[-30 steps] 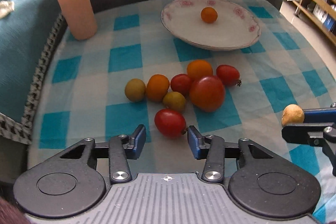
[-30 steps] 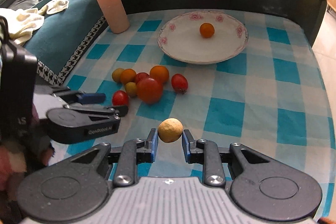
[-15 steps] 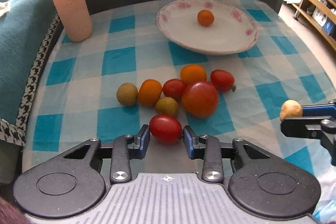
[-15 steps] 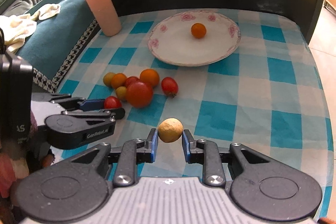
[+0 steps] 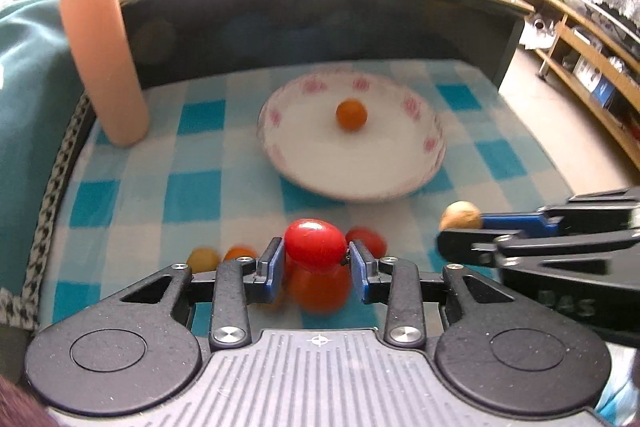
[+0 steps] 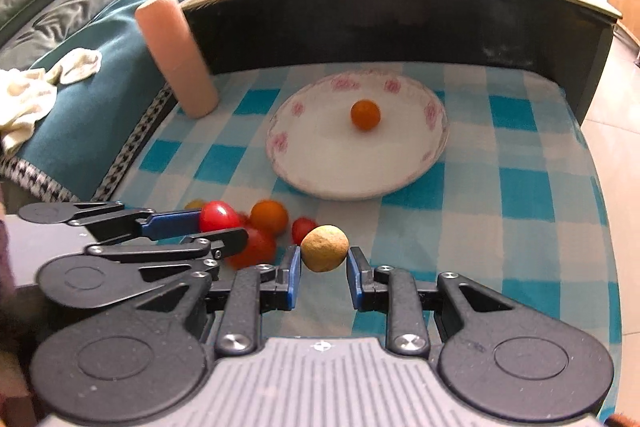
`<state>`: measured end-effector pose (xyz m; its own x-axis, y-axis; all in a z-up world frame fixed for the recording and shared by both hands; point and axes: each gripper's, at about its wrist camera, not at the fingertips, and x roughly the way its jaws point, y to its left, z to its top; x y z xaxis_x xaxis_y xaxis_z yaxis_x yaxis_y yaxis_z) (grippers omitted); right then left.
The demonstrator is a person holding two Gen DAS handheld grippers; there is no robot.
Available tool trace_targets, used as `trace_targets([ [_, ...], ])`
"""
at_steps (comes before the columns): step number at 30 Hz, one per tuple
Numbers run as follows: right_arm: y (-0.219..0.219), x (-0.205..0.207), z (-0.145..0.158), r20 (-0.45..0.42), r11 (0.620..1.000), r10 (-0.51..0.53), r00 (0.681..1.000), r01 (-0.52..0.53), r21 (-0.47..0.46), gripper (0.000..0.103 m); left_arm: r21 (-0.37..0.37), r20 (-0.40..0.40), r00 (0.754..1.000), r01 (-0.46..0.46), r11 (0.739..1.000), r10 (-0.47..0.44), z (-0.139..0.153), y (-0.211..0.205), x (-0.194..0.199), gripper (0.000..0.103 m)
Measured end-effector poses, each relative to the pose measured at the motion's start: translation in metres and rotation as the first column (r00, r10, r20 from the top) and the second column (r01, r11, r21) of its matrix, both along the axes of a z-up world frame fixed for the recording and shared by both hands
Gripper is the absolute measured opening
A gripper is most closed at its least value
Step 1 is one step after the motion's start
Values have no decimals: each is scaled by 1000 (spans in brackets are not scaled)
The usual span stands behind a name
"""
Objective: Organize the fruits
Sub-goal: 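Lower both fruits onto the white plate and open both tools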
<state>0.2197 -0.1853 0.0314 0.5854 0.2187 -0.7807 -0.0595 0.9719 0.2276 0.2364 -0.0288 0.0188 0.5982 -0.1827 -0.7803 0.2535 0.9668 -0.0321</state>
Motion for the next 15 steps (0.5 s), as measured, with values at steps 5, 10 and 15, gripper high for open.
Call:
trace_targets([
  [5,-11,29,-1,18,999,-34,999,34,1,39,-11,-5,1000,-19,1000,19,-1,-8,23,43],
  [10,-24,55,-6,25,998,-67,997,67,9,39,-10,-10,1000,-17,1000,17,-7,-14,48,43],
  [15,-33,75,-16,11,996,-86,996,86,9,39,-9,-25,1000,-8,1000,8,-17,-18,67,42],
])
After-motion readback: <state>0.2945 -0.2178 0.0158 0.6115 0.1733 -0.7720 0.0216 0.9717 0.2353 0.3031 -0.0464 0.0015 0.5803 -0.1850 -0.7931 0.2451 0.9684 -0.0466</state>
